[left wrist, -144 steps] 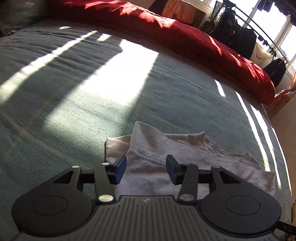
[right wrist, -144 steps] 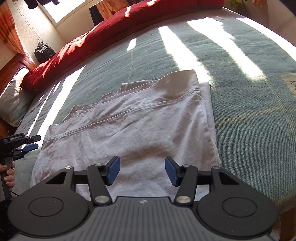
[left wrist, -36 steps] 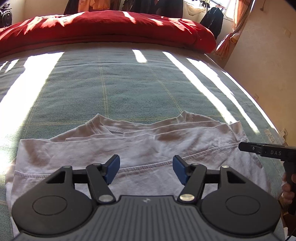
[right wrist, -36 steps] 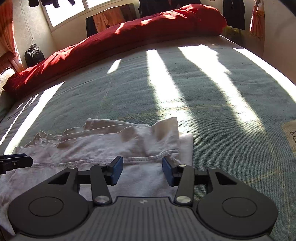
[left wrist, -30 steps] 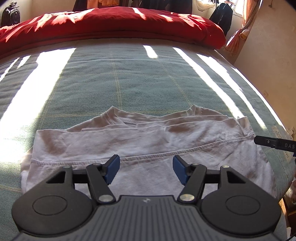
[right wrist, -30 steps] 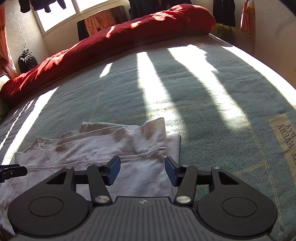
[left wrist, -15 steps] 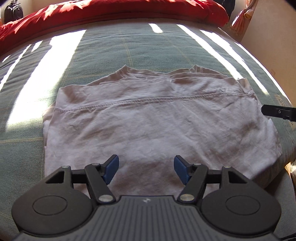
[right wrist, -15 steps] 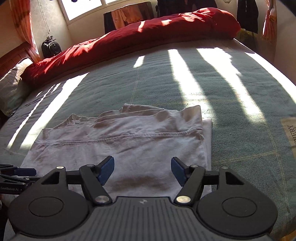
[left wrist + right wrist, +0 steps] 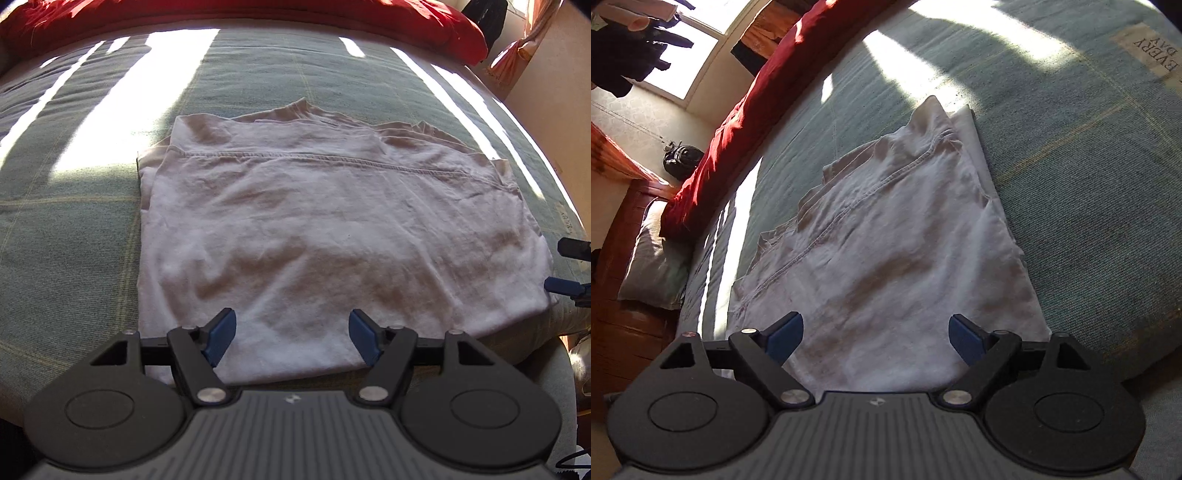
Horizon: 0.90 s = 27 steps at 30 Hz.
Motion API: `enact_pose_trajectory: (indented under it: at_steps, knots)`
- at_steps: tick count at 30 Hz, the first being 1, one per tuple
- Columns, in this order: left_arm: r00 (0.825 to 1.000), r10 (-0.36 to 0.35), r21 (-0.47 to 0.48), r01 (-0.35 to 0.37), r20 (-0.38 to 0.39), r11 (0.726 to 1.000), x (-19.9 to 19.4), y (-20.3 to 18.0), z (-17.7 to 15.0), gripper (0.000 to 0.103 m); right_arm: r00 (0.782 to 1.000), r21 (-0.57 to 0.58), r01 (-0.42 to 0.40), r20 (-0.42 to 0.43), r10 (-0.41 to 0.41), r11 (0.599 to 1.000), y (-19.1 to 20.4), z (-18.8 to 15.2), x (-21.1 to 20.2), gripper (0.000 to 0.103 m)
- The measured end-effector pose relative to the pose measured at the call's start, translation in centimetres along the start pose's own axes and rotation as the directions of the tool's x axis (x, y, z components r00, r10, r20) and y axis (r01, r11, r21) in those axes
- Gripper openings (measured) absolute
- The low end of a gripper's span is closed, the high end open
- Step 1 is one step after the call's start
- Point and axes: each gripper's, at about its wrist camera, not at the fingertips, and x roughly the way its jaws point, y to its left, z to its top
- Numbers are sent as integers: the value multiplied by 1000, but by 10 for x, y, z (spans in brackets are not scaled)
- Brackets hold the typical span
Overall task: Fold clothes
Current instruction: 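Roll the left tool and bring it to the shirt's side edge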
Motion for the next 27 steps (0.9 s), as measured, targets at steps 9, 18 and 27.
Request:
enact_pose_trajectory:
  at_steps: [9,18,27]
  knots:
    - [999,19,-23,-18,43,1000,-21,9,-8,68,1000,51,1,8,-1,999,-8,-8,-11,92]
    - [999,-24,61,21,45,998,-7,-18,2,69,986,-57,-106,-134,98,993,40,-21,38,95]
    - [1000,0,94,0,5,996,5,-17,-15,71,995,33,-51,-81,54,998,-5,-22,18,95]
